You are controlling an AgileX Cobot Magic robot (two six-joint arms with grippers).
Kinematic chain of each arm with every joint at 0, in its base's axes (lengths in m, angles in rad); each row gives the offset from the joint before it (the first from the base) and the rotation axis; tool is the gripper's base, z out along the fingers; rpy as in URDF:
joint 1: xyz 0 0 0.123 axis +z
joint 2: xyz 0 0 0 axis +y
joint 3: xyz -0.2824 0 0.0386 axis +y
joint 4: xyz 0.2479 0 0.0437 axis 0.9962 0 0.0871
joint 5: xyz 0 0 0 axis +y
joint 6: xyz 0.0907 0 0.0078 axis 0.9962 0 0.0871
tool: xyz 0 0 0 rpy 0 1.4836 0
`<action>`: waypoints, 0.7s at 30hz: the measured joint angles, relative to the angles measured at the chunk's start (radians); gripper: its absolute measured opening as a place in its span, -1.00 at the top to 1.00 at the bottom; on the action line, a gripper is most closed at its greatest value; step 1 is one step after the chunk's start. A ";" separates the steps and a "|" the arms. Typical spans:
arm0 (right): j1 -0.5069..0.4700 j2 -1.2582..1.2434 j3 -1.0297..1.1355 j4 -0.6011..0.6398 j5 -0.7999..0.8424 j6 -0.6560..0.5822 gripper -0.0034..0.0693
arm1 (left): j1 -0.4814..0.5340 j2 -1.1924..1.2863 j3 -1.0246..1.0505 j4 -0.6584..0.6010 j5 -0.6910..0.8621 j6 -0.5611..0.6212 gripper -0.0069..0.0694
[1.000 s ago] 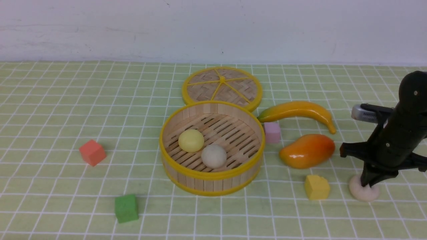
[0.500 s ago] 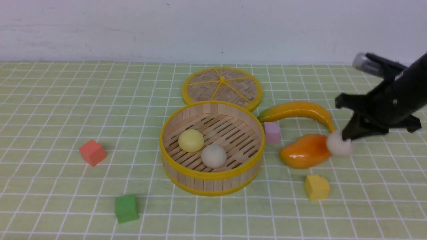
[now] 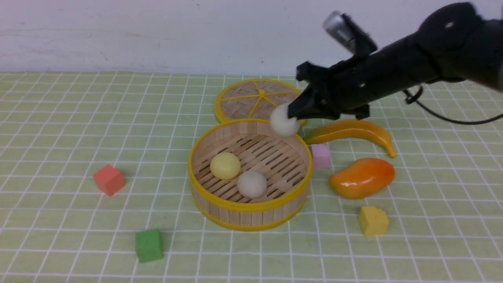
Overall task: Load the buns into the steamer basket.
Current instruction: Use the right arm to put the steamed stuffed bun into the steamer
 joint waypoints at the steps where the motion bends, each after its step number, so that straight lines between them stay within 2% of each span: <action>1: 0.014 0.033 -0.012 0.001 -0.024 -0.024 0.78 | 0.000 0.000 0.000 0.000 0.000 0.000 0.26; 10: 0.023 0.147 -0.022 0.006 -0.087 -0.139 0.72 | 0.000 0.000 0.000 0.000 0.000 0.000 0.25; 14: 0.021 0.158 -0.022 0.006 -0.097 -0.144 0.58 | 0.000 0.000 0.000 0.000 0.000 0.000 0.25; 17: 0.021 0.158 -0.023 0.004 -0.106 -0.144 0.41 | 0.000 0.000 0.000 0.000 0.000 0.000 0.25; 18: 0.021 0.158 -0.023 -0.012 -0.107 -0.144 0.29 | 0.000 0.000 0.000 0.000 0.000 0.000 0.25; 19: 0.021 0.158 -0.023 -0.012 -0.107 -0.144 0.29 | 0.000 0.000 0.000 0.000 0.000 0.000 0.25; 20: 0.021 0.158 -0.023 -0.029 -0.105 -0.144 0.16 | 0.000 0.000 0.000 0.000 0.000 0.000 0.24; 21: 0.021 0.158 -0.023 -0.030 -0.104 -0.144 0.16 | 0.000 0.000 0.000 0.000 0.000 0.000 0.24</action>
